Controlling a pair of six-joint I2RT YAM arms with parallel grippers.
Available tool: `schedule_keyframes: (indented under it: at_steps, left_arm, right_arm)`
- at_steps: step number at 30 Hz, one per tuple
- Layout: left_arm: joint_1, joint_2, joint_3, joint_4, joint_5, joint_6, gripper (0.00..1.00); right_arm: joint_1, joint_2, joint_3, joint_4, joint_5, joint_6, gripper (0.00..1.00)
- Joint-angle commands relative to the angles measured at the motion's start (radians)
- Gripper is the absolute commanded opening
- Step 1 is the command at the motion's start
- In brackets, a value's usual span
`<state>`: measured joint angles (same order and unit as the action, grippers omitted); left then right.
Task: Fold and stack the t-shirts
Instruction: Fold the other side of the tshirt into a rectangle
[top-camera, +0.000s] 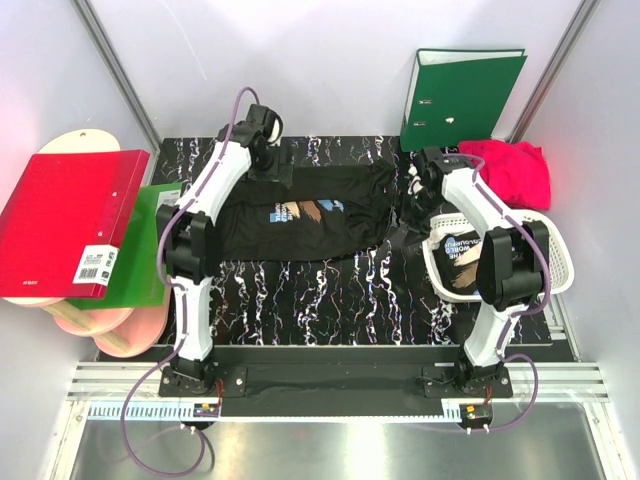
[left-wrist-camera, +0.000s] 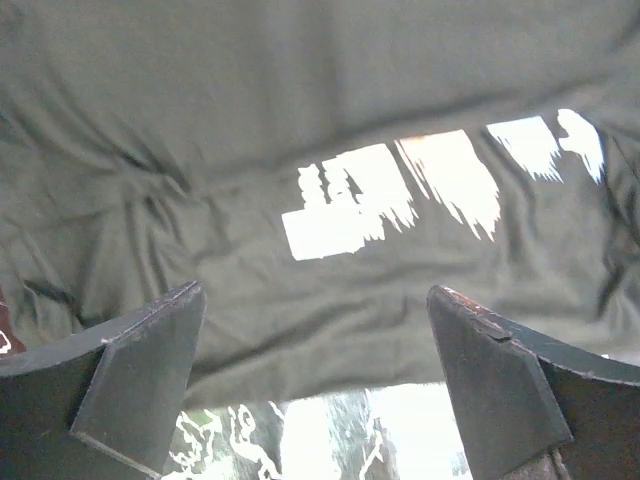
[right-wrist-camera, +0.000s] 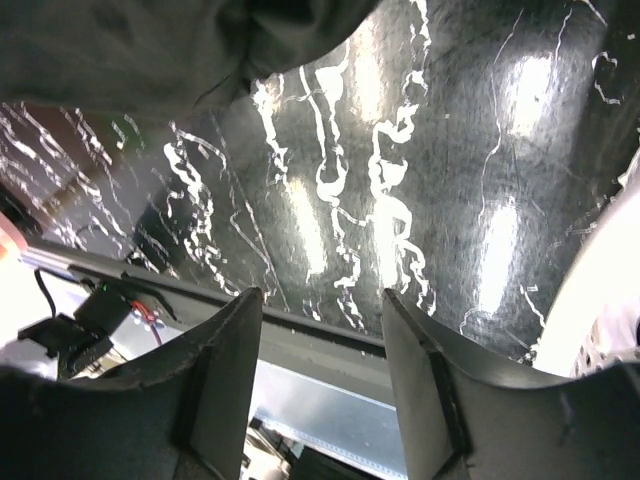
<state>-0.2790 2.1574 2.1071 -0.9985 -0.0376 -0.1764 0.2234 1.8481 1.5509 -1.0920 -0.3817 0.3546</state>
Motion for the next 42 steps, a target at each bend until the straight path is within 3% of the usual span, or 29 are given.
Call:
schedule_keyframes:
  at_steps: [1,11,21,30,42]
  left_arm:
    - [0.000,-0.074,-0.082,0.012,0.008,0.011,0.99]
    - [-0.046,-0.162,-0.249,0.009,-0.004,0.017,0.99]
    - [-0.069,-0.200,-0.289,-0.006,-0.013,0.009,0.99]
    - [-0.083,-0.186,-0.303,-0.019,-0.019,0.002,0.99]
    - [-0.091,-0.148,-0.302,-0.019,-0.024,0.002,0.99]
  right_arm:
    - [-0.001,-0.035,-0.066,0.113,0.014,0.041,0.58]
    - [0.027,0.022,-0.192,0.322,0.098,0.110,0.56]
    - [0.054,0.206,-0.108,0.495,0.058,0.181,0.54]
    - [0.070,0.263,0.070,0.495,0.024,0.164,0.00]
    - [0.070,-0.004,0.054,0.402,0.055,0.144,0.00]
